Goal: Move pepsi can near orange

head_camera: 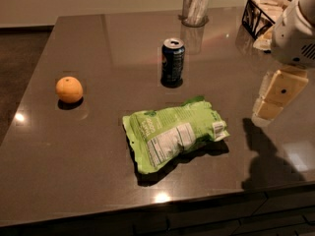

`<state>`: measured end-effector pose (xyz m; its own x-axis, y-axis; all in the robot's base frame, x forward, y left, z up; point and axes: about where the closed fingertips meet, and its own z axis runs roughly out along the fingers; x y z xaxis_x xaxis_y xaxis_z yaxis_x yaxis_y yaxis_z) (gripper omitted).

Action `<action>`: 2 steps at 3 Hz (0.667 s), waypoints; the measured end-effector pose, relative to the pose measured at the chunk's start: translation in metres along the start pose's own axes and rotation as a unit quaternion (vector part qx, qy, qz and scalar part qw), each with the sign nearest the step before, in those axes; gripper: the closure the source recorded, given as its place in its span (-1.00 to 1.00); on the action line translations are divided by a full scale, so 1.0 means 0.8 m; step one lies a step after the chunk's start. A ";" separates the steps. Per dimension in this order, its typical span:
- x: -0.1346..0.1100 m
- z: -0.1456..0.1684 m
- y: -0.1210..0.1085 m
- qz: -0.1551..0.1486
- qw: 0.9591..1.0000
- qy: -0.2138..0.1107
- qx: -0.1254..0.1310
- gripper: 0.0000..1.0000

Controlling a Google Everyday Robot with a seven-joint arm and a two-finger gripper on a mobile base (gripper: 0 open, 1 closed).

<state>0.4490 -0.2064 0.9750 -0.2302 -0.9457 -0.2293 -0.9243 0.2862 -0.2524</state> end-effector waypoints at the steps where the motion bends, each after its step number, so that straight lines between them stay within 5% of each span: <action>1: -0.021 0.022 -0.016 0.015 1.000 -0.008 -0.003 -1.00; 2: -0.039 0.047 -0.038 0.050 0.998 -0.023 0.000 -1.00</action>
Offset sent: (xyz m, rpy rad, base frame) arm 0.0800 0.0390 -0.0334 0.1336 0.0011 -0.1669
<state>0.4961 -0.1798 0.9548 -0.3066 -0.9045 -0.2964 -0.8973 0.3786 -0.2270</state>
